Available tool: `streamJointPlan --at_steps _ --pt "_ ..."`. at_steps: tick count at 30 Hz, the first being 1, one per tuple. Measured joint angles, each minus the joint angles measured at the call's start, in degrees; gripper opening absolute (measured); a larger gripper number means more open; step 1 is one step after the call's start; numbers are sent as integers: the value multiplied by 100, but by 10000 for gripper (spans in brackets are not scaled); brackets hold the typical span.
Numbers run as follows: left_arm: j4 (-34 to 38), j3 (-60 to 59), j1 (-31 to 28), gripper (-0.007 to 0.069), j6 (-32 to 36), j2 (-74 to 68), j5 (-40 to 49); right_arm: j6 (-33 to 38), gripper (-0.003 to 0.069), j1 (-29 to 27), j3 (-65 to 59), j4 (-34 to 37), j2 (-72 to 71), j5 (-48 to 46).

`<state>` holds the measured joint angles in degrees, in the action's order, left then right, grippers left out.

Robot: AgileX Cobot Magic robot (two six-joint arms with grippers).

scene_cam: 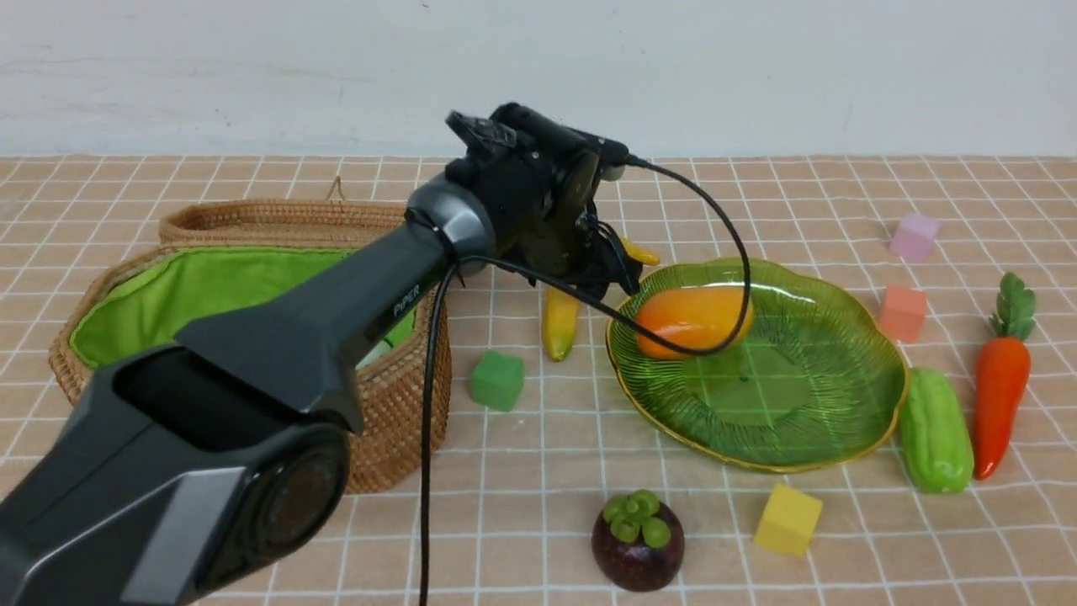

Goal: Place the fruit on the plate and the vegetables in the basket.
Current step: Use the left arm to grab a banana and put it into the right plate

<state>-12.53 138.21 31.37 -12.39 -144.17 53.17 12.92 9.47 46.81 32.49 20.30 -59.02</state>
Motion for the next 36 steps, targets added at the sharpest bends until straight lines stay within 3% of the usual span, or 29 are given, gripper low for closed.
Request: streamJointPlan --at_steps 6,28,32,36 --pt "61 15 5 484 6 11 279 0 122 0 0 28 0 0" --pt "245 17 5 479 41 -345 32 10 122 0 0 32 0 -246" --pt "243 17 5 431 41 -345 57 10 123 0 0 38 0 -277" --pt "233 17 5 307 41 -345 75 10 125 0 0 79 0 -305"
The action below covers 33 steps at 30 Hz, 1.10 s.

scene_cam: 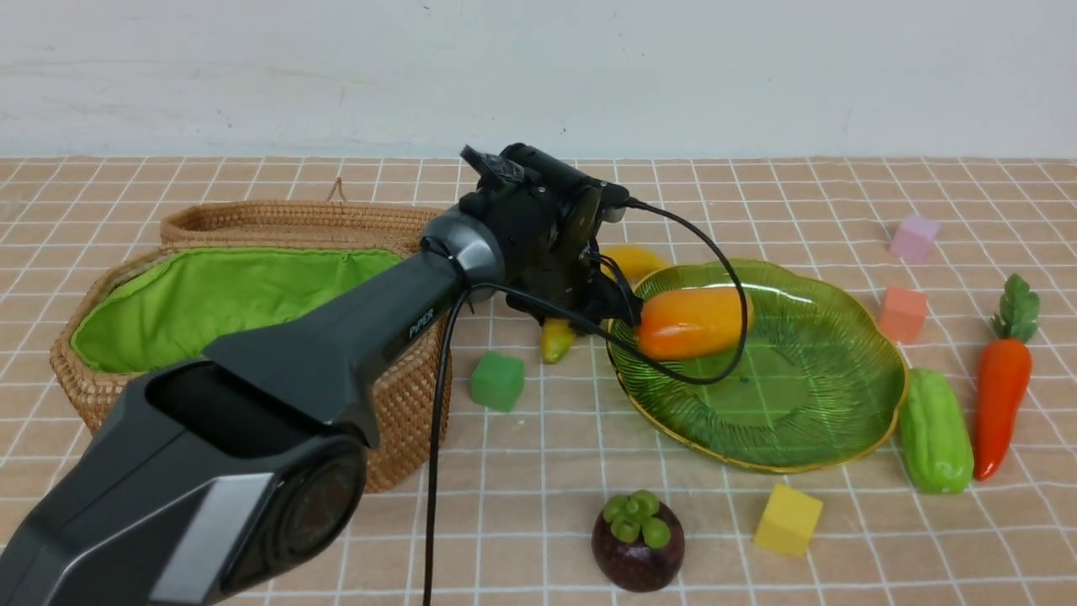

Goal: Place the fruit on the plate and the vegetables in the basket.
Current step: Use the left arm to grab a banana and put it into the right plate

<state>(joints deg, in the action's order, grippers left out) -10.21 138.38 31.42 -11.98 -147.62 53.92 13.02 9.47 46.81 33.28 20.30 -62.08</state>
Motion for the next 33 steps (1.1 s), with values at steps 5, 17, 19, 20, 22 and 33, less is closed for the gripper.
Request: streamJointPlan --at_steps 5,17,19,20,22,33 --pt "-7 0 0 302 -10 0 30 0 129 0 0 140 0 0" --pt "-344 51 0 302 -456 557 -56 0 132 0 56 -432 0 235" --pt "-345 103 13 302 -421 853 -94 -5 134 0 125 -657 0 288" --pt "-302 109 35 302 -357 962 -89 -5 133 0 166 -746 0 302" --pt "-104 130 119 302 86 1182 54 -16 134 0 232 -884 0 307" --pt "1456 146 1295 302 2232 719 623 -666 141 0 282 -1421 0 229"
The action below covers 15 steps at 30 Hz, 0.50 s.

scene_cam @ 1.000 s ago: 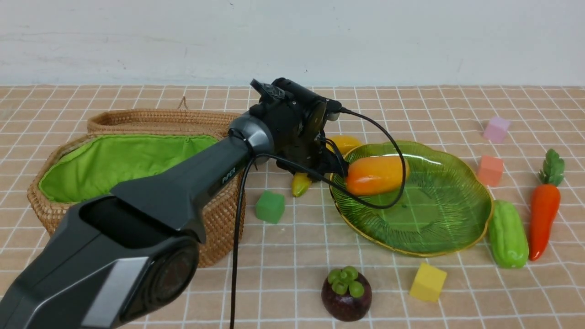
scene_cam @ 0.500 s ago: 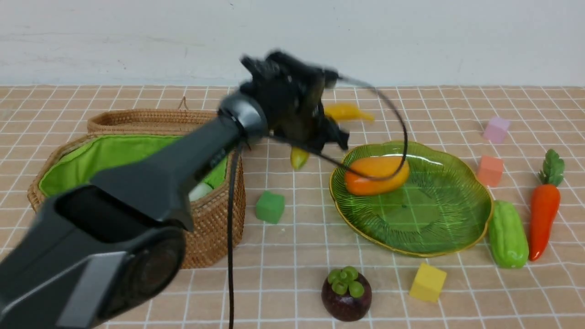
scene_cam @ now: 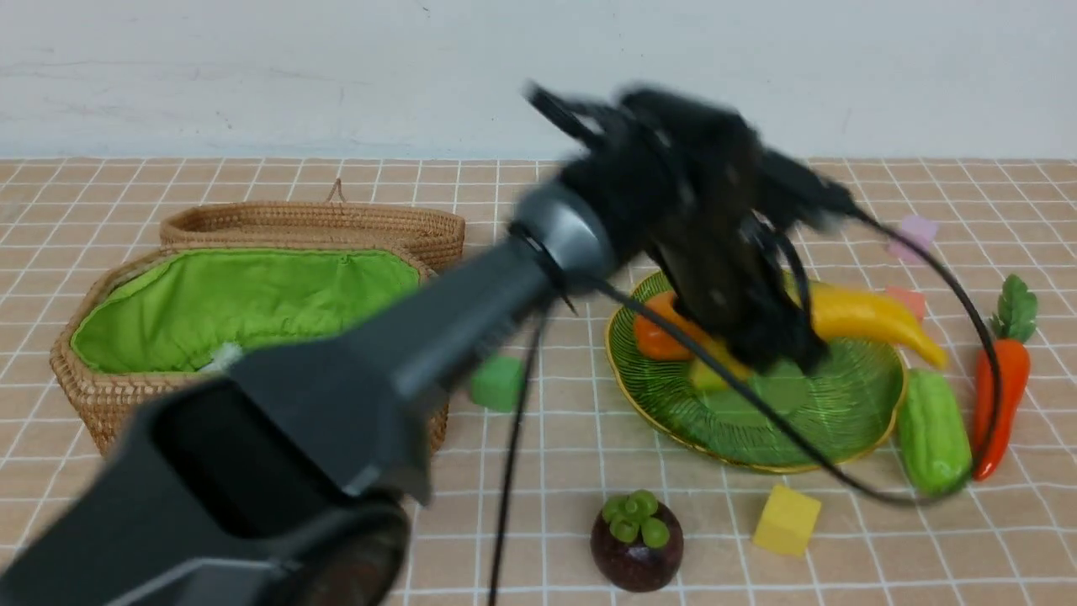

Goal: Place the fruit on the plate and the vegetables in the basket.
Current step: Use the left arm to grab a banana and put it into the right plate

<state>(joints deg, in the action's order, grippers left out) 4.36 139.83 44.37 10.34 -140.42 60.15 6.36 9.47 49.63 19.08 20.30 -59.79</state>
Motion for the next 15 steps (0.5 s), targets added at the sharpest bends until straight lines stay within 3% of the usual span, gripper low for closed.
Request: streamJointPlan --at_steps 7,9,10,11,15 --pt "-86 -11 57 323 59 -252 -297 -48 143 0 4 80 0 -339" --pt "-146 -11 40 419 -39 -202 -328 -65 143 0 4 106 0 -398" --pt "-157 -11 40 428 -49 -196 -328 -65 143 0 4 106 0 -398" --pt "-182 -11 34 517 -148 -116 -328 -65 143 0 4 106 0 -398" --pt "-188 -11 34 643 -281 164 -71 -65 143 0 4 132 0 -398"
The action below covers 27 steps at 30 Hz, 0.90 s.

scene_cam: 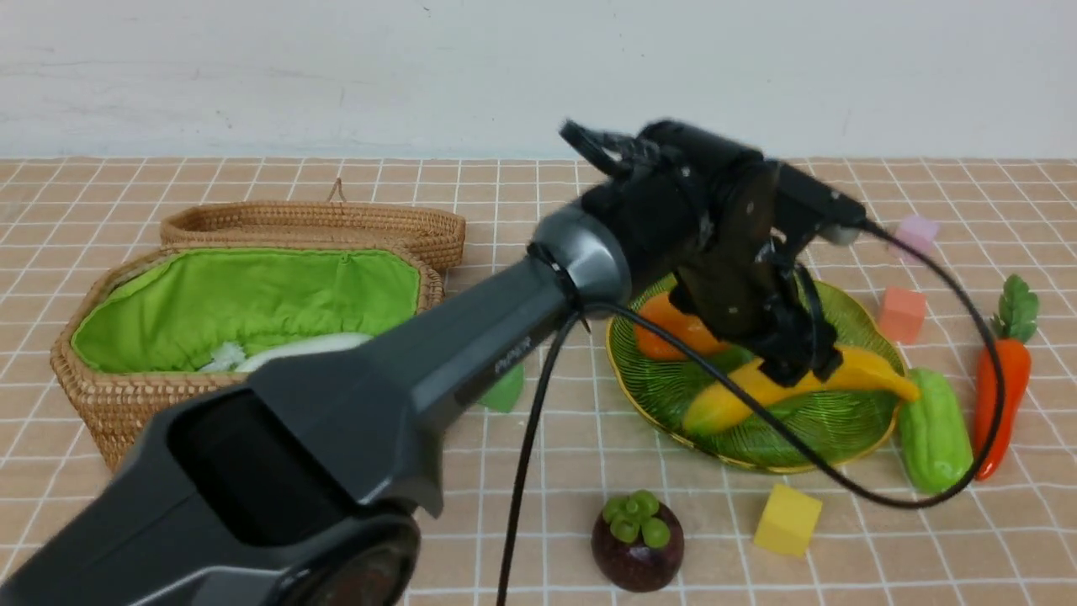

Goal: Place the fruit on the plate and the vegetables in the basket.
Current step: Use the left arm to grab a banana and put it into the right plate, then grab a mangosteen with your left arm and put it on the plate on the right

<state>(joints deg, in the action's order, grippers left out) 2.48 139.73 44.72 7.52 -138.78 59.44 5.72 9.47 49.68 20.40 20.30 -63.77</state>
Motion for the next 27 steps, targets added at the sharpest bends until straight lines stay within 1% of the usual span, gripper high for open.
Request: streamJointPlan --at_steps 1,3,4,5,6,7,9,10,11,12,14,15,16,18,21,23,24,25,26,27 --pt "0 0 0 659 -56 152 243 0 143 0 7 6 0 0" --pt "7 0 -11 654 -278 417 716 0 143 0 25 13 0 0" --pt "7 0 -11 652 -313 484 818 0 143 0 25 13 0 0" --pt "-17 -51 -16 613 -645 787 1057 0 143 0 25 13 0 0" --pt "-30 -86 -16 597 -752 832 1074 0 143 0 25 13 0 0" --pt "-116 -293 -16 528 -968 1178 1125 0 144 0 25 13 0 0" --pt "-248 -870 -10 398 -1112 1810 1147 0 147 0 36 13 0 -6" --pt "-248 -934 -5 370 -1123 1870 1147 0 147 0 36 13 0 -6" --pt "-248 -1440 -5 272 -1114 2334 1156 0 149 0 36 13 0 -26" --pt "-209 -1907 1 204 -1041 2587 1169 0 150 0 36 13 0 -34" --pt "-87 -2550 8 151 -856 2934 1188 0 151 0 36 13 0 -39" --pt "-30 -2939 22 141 -704 3031 1186 0 151 0 36 13 0 -39" --pt "41 -3224 45 145 -576 3094 1194 0 151 0 36 13 0 -39" --pt "158 -3883 74 204 -263 3071 1024 0 151 0 36 15 0 -39" --pt "227 -4370 89 357 -82 2852 520 0 151 0 36 15 0 -39" --pt "239 -4479 89 498 -45 2650 127 0 151 0 36 15 0 -39" --pt "239 -4479 89 498 -45 2631 90 0 151 0 36 15 0 -39" --pt "239 -4491 89 581 25 2506 -143 0 151 0 31 15 0 -39" --pt "239 -4494 89 621 99 2427 -282 0 151 0 25 21 0 -39" --pt "239 -4494 91 645 185 2372 -377 0 152 0 18 21 0 -39"
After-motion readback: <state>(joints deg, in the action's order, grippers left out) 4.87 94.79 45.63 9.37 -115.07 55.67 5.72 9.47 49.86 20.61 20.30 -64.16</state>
